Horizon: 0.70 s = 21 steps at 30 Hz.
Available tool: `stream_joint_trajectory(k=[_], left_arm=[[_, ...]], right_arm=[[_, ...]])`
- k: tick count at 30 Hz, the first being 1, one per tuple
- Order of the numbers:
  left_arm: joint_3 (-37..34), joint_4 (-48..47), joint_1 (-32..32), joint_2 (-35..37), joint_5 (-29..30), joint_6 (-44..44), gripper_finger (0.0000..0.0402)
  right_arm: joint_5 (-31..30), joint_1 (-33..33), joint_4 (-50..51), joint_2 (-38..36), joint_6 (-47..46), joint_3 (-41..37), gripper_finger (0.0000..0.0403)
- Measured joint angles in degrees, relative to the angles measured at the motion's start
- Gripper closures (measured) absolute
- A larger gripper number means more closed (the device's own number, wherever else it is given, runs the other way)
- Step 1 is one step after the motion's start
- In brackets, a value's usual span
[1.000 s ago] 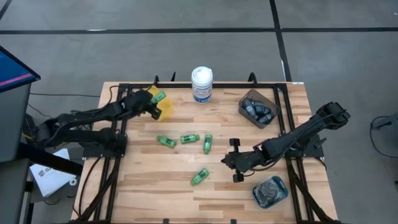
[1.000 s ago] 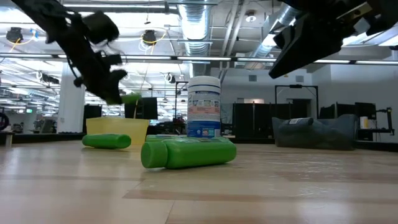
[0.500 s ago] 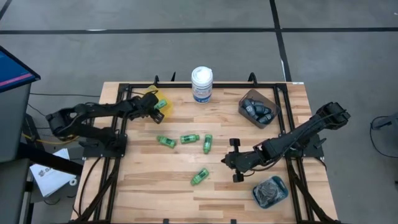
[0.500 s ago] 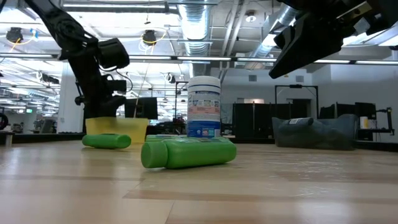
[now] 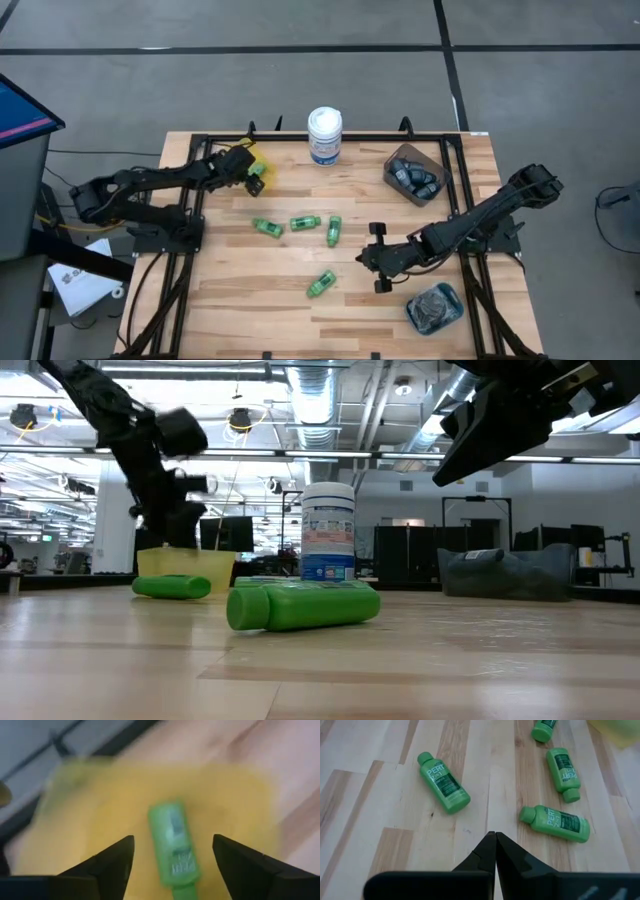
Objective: Pick & Place Travel size toiletries
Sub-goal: Put the green shampoo into the yellow bin
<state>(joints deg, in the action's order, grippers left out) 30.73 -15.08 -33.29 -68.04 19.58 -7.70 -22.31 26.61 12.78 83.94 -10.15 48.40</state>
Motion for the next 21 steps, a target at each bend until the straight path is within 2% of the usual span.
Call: stream_joint_trajectory(k=[4, 10, 16, 21], left_arm=[[1.67, 0.72, 4.48, 7.48, -3.89, 2.58, 0.0123], [0.94, 0.72, 16.45, 16.48, -13.78, 5.79, 0.0128], [-1.60, 0.66, 28.61, 15.15, -14.46, 5.96, 0.0134], [-3.27, 2.04, 33.81, 10.17, -13.86, 5.97, 0.0120]], right_arm=[[0.00, 0.02, 0.00, 0.00, -0.42, 0.02, 0.0402], [0.02, 0.00, 0.01, 0.00, -1.05, 0.02, 0.0402], [0.02, -0.02, 0.00, 0.00, -0.59, 0.02, 0.0402], [0.02, -0.02, 0.00, 0.00, -0.57, 0.02, 0.0402]])
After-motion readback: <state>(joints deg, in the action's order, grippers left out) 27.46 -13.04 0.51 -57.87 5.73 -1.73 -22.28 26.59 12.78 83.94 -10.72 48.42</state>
